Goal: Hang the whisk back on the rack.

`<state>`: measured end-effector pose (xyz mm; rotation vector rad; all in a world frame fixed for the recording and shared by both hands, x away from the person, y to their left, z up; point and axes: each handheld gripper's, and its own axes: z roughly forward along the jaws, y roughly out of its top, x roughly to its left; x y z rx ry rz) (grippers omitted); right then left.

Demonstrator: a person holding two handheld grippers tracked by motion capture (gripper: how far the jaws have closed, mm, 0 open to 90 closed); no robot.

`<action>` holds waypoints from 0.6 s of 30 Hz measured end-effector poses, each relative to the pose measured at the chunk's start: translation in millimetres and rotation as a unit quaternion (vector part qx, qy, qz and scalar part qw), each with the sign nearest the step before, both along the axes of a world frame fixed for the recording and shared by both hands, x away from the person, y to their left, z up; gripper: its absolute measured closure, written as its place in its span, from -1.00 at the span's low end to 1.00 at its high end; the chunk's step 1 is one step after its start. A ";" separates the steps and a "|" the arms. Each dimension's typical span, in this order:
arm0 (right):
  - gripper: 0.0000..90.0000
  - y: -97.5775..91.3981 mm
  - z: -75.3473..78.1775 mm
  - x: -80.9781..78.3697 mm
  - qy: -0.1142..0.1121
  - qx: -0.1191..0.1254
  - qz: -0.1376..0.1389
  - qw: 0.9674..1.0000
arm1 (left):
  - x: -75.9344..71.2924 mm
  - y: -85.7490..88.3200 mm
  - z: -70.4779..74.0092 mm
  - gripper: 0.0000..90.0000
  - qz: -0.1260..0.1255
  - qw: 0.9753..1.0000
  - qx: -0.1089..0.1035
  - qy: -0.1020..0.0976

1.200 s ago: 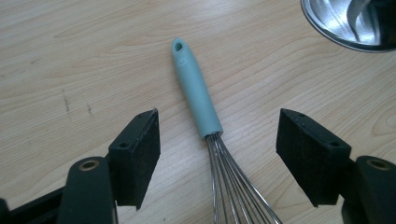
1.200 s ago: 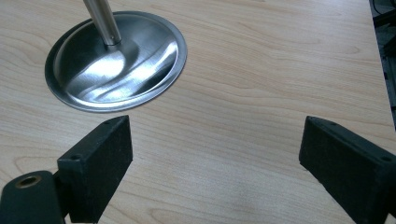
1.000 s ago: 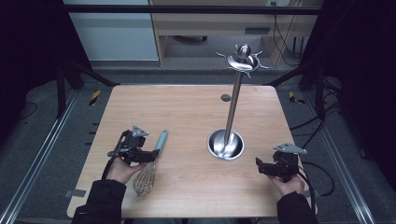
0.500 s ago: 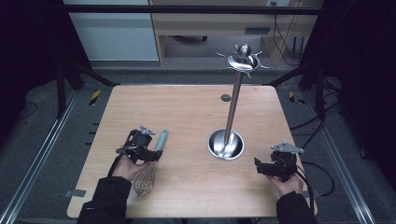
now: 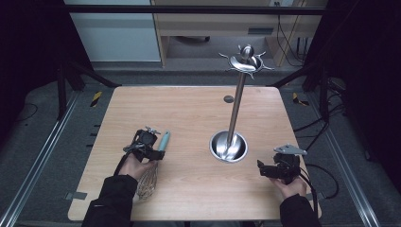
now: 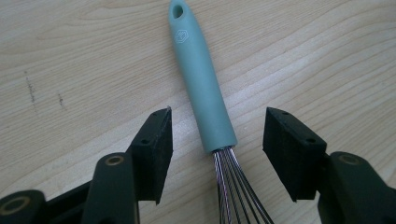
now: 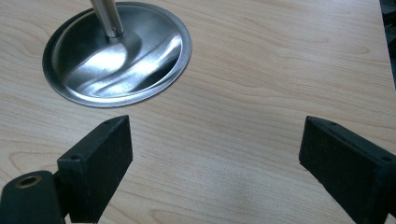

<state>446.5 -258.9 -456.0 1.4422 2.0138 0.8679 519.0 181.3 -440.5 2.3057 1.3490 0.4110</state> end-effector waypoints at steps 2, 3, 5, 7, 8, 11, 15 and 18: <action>-0.78 0.3 0.0 -0.1 0.001 0.003 -0.002 1.000 | 2.2 -0.9 -2.6 -0.03 0.002 1.000 0.005 0.005; -0.78 0.2 0.1 0.0 0.000 0.003 -0.002 1.000 | 3.3 -1.4 -4.1 -0.02 0.003 1.000 0.008 0.006; -0.78 0.1 0.1 -0.1 0.000 0.002 -0.001 1.000 | 5.3 -2.2 -7.0 -0.02 0.004 1.000 0.010 0.010; -0.78 0.1 -0.4 0.3 -0.001 -0.003 0.000 1.000 | 7.2 -2.9 -10.0 0.02 0.005 1.000 0.012 0.016; -0.78 0.2 -0.5 0.3 0.000 -0.003 0.000 1.000 | 8.0 -3.7 -11.6 0.04 0.006 1.000 0.013 0.017; -0.78 0.1 -0.4 0.4 0.000 -0.002 0.000 1.000 | 10.4 -5.4 -16.0 0.08 0.008 0.999 0.020 0.027; -0.78 0.3 0.3 -0.1 0.001 0.003 -0.001 1.000 | 12.9 -7.7 -21.5 0.15 0.008 0.999 0.028 0.037; -0.78 0.1 0.2 0.1 0.000 0.002 -0.002 1.000 | 14.1 -8.0 -23.9 0.23 0.012 0.999 0.028 0.042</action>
